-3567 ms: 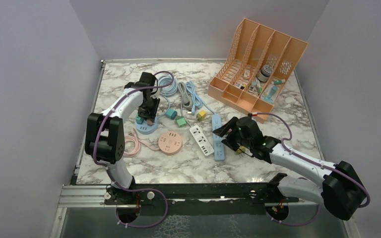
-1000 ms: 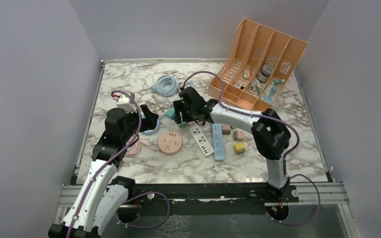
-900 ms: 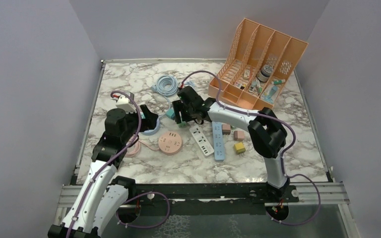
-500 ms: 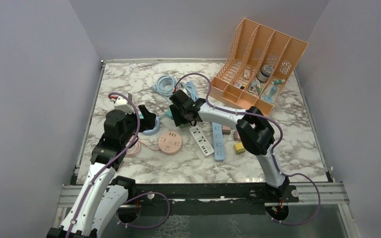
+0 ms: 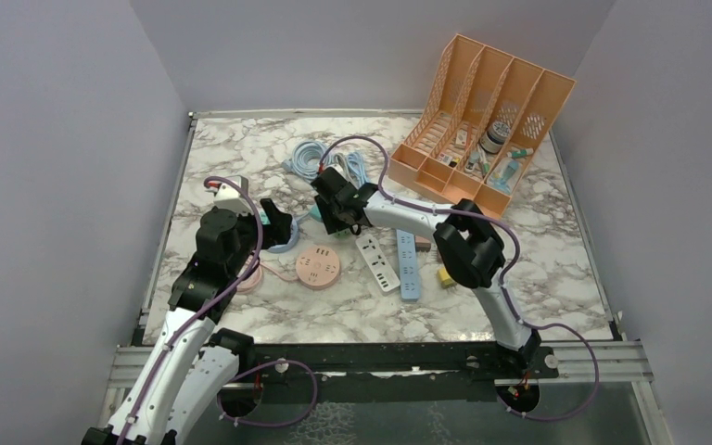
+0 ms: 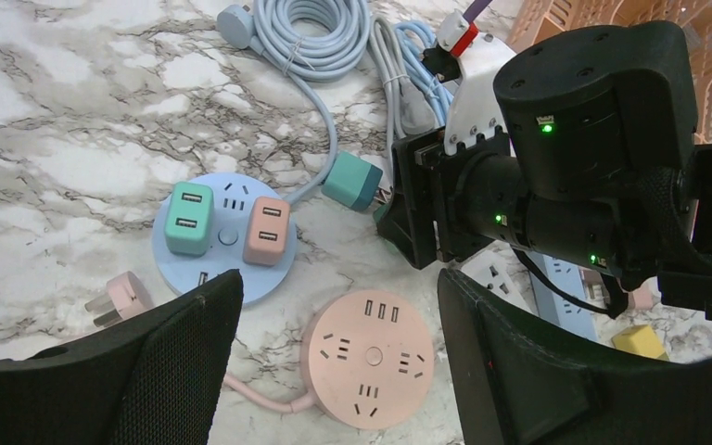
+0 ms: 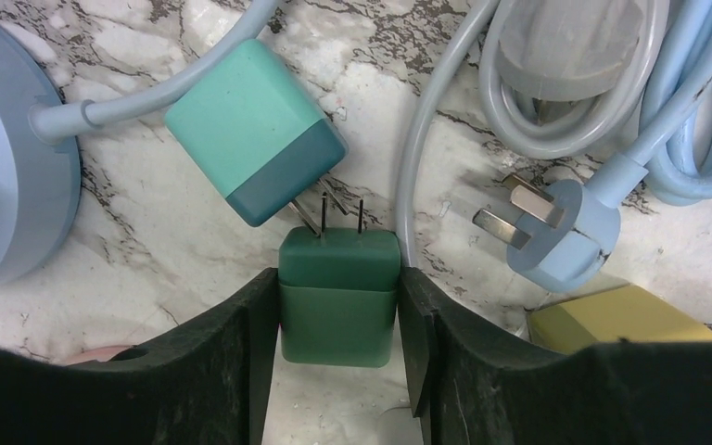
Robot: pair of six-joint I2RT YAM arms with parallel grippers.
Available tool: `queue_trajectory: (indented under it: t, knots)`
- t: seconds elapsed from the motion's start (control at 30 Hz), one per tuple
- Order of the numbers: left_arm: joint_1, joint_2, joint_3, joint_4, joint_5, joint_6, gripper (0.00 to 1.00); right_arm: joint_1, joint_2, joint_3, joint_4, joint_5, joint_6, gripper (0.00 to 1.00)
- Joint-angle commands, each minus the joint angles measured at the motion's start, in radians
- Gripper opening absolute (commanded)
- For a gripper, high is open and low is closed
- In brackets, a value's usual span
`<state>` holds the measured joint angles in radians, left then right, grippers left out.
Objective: Insert the plug
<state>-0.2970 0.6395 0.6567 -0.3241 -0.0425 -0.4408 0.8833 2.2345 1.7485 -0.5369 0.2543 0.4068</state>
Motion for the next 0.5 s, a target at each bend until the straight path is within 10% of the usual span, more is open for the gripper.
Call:
queue_trajectory:
  t: [0.0,0.47]
  knots:
    - [-0.006,-0.011,0.006,-0.006,-0.037,0.0,0.79,0.002,0.036,0.044,-0.014,0.058,-0.004,0.45]
    - [0.006,-0.011,0.004,0.005,-0.078,0.018,0.99,0.002,-0.406,-0.426,0.429,-0.024,0.303,0.39]
